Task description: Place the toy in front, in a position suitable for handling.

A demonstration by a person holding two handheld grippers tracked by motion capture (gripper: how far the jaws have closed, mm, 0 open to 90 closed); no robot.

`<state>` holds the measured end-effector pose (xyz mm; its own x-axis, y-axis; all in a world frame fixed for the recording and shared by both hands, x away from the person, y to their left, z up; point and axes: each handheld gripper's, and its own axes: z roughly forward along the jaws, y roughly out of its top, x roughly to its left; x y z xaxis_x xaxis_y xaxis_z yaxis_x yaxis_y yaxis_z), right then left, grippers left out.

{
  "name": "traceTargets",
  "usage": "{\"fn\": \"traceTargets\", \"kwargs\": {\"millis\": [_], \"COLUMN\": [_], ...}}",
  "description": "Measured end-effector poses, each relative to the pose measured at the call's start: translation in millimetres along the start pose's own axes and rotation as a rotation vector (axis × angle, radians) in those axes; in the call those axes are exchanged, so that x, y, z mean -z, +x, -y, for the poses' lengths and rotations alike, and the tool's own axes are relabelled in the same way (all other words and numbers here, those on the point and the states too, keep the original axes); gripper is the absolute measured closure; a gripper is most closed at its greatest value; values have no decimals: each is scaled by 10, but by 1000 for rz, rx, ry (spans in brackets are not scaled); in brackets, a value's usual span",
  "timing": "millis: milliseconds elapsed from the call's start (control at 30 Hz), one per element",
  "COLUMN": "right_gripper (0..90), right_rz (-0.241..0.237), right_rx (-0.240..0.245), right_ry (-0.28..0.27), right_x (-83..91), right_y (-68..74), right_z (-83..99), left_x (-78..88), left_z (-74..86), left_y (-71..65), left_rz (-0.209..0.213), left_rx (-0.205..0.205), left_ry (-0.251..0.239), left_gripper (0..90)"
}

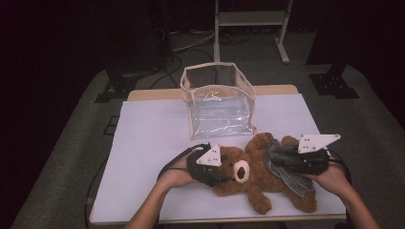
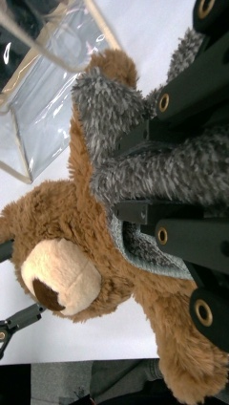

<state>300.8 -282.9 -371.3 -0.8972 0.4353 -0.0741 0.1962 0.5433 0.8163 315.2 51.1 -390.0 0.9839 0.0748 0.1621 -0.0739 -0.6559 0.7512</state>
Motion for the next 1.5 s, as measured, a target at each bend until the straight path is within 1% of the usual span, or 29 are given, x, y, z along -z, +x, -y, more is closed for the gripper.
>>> {"fn": "traceTargets", "kwargs": {"millis": [67,133,200,233,300,367,400,433,500,533,567,600,667,767,867,967,1033,1067,1133,1167,1200,1233,1267,1400,1467,1500], "right_gripper": [709,709,708,708,708,708,707,708,708,708,708,707,706,706,706,706,706,706,706,706,705,706,705,704,703,703], "right_rz": [11,9,-31,-41,-61,-61,-66,-62,-45,-65,-73,-70,-79,-101,-128,-166,-178,-180,-175,-176,-187,-186,-180,-163,-156,-158], "right_rx": [14,43,74,91,137,158,152,137,136,100,79,82,91,102,97,103,121,136,167,161,150,141,143,125,132,140], "right_ry": [2,-3,-28,-29,-16,-2,2,11,43,26,14,15,8,-17,-60,-94,-91,-80,-32,-23,-28,-28,-23,-6,-1,-1], "right_x": [0,-22,-85,-118,-229,-292,-303,-299,-304,-292,-276,-269,-259,-268,-300,-372,-433,-475,-579,-598,-604,-589,-574,-482,-470,-481], "right_y": [32,108,214,255,372,416,400,367,321,287,279,287,318,353,368,397,428,443,466,469,454,439,431,396,406,414], "right_z": [-58,-144,-237,-267,-340,-359,-347,-316,-257,-211,-199,-202,-242,-350,-472,-602,-669,-694,-694,-678,-657,-633,-620,-572,-613,-635], "left_x": [-23,-42,-72,-89,-105,-87,-69,-60,-3,25,44,70,107,122,84,48,51,57,69,72,77,80,81,50,32,23], "left_z": [-20,-33,-52,-63,-77,-61,-45,-39,-18,-10,-1,14,58,121,153,137,135,138,150,160,169,171,169,144,137,132], "left_y": [10,9,2,-1,3,5,10,10,15,14,9,2,-1,13,12,-5,-9,-10,-13,-15,-15,-15,-17,-19,-23,-25], "left_rz": [4,4,1,0,-2,-1,-2,-4,-9,-9,-12,-16,-14,-5,3,4,5,5,8,12,15,17,17,14,10,4], "left_rx": [-3,-4,-10,-10,-16,-19,-17,-16,-19,-18,-23,-31,-32,-6,8,5,4,1,6,8,12,14,10,8,10,4], "left_ry": [9,7,6,4,13,23,16,16,-1,-9,-11,-10,-4,-20,-34,-29,-26,-27,-25,-31,-43,-47,-47,-36,-32,-22], "left_gripper": [405,406,406,406,406,404,401,396,390,390,390,390,390,391,387,379,377,377,382,387,388,388,388,388,387,385]}}
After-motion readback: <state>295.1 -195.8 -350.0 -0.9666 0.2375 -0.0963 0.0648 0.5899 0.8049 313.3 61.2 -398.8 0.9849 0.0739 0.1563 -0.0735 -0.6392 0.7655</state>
